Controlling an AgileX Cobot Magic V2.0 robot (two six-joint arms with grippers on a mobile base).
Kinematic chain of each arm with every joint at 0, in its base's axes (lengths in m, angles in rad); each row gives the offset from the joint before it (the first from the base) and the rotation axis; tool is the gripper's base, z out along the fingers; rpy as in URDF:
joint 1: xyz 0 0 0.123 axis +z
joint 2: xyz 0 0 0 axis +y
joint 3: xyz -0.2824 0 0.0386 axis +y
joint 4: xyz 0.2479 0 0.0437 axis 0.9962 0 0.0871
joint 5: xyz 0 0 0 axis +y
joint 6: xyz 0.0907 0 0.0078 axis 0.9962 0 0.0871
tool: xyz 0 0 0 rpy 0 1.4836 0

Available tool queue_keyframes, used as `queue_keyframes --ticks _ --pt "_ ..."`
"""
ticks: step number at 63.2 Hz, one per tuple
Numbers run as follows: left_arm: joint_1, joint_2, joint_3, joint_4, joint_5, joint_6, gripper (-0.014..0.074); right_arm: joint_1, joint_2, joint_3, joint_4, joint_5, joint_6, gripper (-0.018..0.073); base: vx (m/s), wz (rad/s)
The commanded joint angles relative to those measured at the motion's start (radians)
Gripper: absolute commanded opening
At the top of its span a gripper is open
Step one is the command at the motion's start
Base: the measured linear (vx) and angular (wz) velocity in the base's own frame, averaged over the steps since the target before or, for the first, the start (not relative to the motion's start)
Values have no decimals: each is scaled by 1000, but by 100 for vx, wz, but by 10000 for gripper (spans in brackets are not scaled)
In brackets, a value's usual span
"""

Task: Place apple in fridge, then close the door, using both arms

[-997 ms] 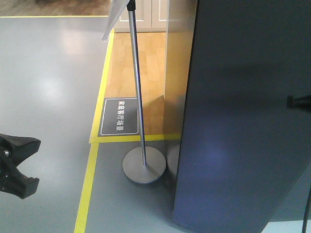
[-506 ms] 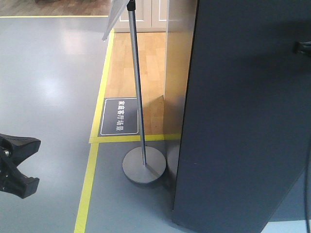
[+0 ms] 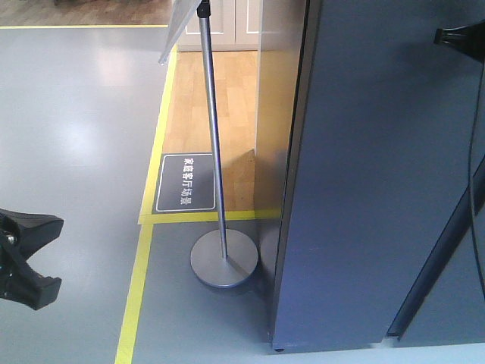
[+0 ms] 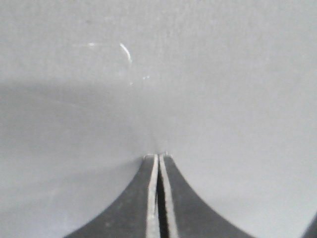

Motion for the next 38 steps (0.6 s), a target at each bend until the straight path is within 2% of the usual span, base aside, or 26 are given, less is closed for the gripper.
queue_keyframes --ticks 1,10,21,30,38 --pt "-1 -7 -27 -6 -59 -8 -6 2 26 -71 -5 -175 -6 -3 0 -2" --pt "-1 -7 -27 -6 -60 -8 -6 3 3 -70 -3 -79 -6 -3 -1 -2" --pt "-1 -8 -27 -6 -60 -8 -6 6 -80 -43 -3 115 -31 -3 0 -1" --pt "-1 -6 -27 -6 -60 -8 -6 50 -208 101 -9 135 -89 -3 0 0" --pt "-1 -6 -27 -6 -60 -8 -6 112 -338 265 -8 139 -84 -3 0 0"
